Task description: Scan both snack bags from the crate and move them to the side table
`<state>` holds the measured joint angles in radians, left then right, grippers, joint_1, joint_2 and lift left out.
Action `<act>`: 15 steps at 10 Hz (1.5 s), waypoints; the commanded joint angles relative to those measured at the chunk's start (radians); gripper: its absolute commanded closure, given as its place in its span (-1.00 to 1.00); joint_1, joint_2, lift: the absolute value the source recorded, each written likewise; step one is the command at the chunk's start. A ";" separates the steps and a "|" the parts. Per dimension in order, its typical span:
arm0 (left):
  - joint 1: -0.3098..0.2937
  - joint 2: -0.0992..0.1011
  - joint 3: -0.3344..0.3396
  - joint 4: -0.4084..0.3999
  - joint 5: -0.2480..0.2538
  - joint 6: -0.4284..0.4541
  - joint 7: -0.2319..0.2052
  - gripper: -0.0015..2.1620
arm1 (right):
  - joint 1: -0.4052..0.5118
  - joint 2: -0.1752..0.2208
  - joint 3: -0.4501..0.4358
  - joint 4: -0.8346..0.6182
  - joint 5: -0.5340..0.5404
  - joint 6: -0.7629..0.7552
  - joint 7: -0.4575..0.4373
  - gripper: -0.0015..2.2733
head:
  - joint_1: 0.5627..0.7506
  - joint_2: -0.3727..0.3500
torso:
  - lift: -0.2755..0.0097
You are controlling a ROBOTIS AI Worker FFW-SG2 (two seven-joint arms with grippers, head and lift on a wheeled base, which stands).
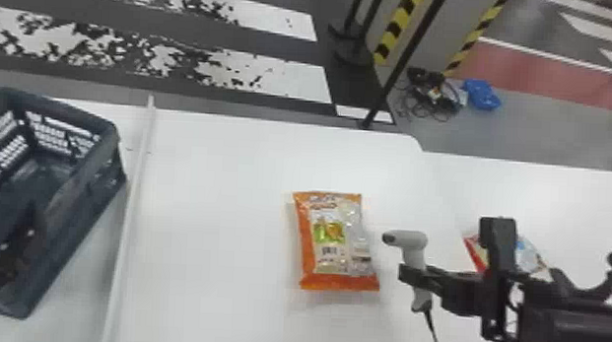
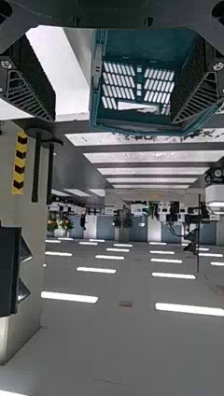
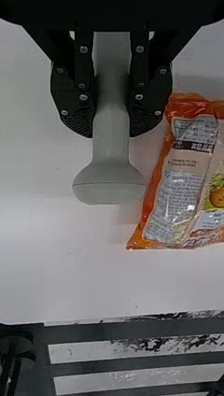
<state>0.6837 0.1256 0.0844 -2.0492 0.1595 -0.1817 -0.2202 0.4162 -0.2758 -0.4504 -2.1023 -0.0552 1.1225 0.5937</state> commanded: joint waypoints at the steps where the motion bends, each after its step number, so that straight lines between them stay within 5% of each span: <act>1: -0.003 0.000 0.000 0.006 0.000 0.000 -0.001 -0.92 | 0.055 0.030 0.004 -0.113 0.000 0.070 0.000 0.98 | 0.41 -0.77 | 0.40; 7: -0.006 0.000 0.000 0.012 0.002 0.000 0.001 -0.92 | 0.122 0.060 0.119 -0.326 0.003 0.208 0.000 0.98 | 0.41 -0.42 | 0.40; 15: -0.007 0.000 0.000 0.017 0.002 0.000 0.001 -0.92 | 0.049 0.052 0.276 -0.298 0.109 0.257 -0.023 0.98 | 0.41 -0.13 | 0.40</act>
<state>0.6766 0.1248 0.0844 -2.0338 0.1607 -0.1817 -0.2193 0.4676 -0.2232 -0.1770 -2.4058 0.0520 1.3797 0.5705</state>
